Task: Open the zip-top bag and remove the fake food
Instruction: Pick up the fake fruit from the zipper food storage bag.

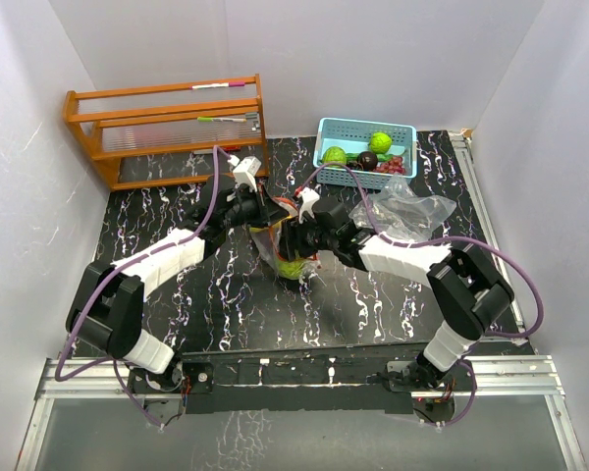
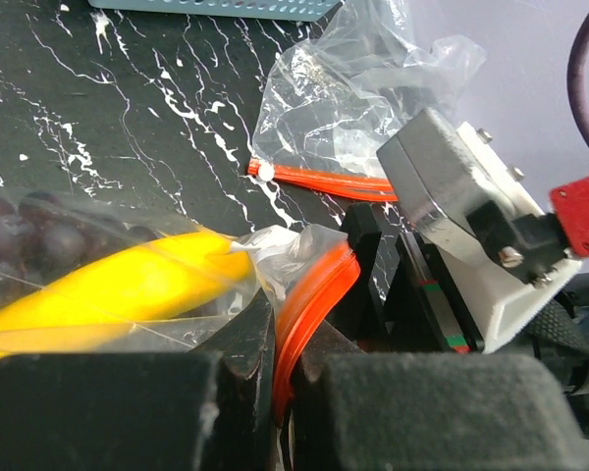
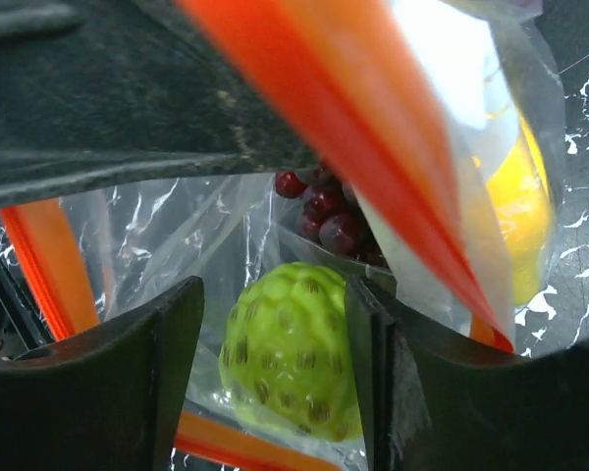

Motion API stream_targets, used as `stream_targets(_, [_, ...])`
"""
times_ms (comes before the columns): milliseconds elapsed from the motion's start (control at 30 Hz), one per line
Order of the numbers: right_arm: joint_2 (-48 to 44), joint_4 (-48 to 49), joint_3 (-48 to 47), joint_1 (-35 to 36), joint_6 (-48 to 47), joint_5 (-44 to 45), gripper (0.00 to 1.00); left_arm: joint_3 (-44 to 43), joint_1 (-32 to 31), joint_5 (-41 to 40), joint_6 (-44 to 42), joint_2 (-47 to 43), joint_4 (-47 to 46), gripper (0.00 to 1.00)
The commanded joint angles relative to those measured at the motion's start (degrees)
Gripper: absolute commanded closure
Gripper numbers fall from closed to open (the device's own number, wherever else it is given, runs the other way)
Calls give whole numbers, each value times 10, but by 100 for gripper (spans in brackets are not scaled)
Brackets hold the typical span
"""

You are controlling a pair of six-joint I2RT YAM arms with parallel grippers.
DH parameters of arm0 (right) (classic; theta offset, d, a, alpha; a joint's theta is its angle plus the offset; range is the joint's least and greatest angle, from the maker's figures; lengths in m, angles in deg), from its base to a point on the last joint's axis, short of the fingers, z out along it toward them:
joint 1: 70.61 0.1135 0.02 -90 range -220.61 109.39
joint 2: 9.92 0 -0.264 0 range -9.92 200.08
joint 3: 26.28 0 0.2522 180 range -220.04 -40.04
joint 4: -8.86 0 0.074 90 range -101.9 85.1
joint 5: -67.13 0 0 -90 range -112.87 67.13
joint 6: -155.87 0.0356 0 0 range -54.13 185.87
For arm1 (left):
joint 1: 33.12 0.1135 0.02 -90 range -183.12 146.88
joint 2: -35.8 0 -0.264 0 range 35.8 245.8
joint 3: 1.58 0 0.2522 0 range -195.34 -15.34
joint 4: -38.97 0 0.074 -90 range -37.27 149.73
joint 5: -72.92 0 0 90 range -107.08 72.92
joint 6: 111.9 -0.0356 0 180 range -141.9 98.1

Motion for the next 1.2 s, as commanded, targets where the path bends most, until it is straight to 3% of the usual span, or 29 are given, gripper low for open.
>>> stream_targets(0, [-32, -23, 8, 10, -30, 14, 36, -2, -4, 15, 2, -17, -21, 100])
stream_targets(167, [-16, -74, 10, 23, -64, 34, 32, -3, -4, 10, -3, -22, -14, 100])
stream_targets(467, [5, -129, 11, 44, -98, 51, 8, -5, -4, 0, -9, -28, -5, 100])
stream_targets(600, [18, -133, 15, 44, -107, 61, 8, -5, -3, -2, -9, -30, -5, 100])
stream_targets(700, [33, -122, 15, 44, -103, 63, 14, -4, -4, 0, -7, -30, -5, 100])
stream_targets(967, [6, -119, -3, 44, -83, 76, 55, 1, -4, -5, -9, -36, -1, 100])
stream_targets(1167, [-41, -145, -24, 41, -91, 122, 63, -6, -4, -9, -15, -30, -3, 100])
